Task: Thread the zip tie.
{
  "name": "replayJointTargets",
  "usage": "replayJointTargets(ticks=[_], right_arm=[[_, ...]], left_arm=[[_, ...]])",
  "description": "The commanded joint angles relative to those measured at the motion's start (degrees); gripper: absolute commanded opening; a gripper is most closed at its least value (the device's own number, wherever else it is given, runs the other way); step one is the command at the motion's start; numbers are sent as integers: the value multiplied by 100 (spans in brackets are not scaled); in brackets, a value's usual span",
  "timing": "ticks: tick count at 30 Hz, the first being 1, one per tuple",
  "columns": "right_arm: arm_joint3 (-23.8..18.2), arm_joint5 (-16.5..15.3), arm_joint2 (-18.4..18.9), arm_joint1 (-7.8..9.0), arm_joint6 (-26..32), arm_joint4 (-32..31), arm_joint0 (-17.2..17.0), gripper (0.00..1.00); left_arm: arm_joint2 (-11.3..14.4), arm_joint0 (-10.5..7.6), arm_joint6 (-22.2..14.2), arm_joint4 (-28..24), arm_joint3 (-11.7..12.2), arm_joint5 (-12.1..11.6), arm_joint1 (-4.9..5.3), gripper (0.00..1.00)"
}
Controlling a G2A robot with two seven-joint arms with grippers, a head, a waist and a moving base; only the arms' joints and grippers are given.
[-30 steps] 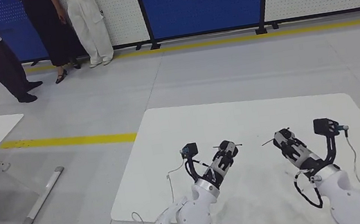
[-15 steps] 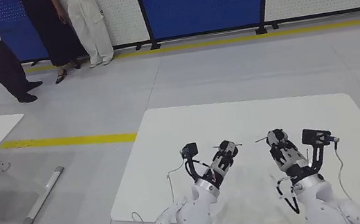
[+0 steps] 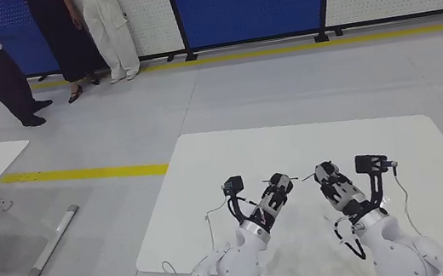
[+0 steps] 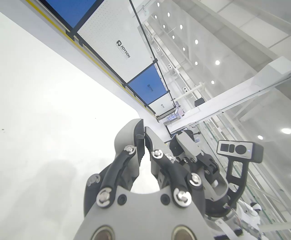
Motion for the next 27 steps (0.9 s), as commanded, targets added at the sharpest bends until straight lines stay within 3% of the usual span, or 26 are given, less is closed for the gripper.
replayJointTargets(ticks=[1,8,10,19,27], right_arm=[[-6,0,1,-1,-12,4,-3,0],[60,3,27,-14,-122,6,1,0],[144,-44,48,-49,-131,296,25,0],[764,-232,-44,-197,318,863,492,0],[766,-224,-30,-223,269,865,475,0]], left_arm=[[0,0,0,0,0,0,0,0],[0,0,0,0,0,0,0,0],[0,0,0,0,0,0,0,0],[0,0,0,0,0,0,0,0],[0,0,0,0,0,0,0,0]])
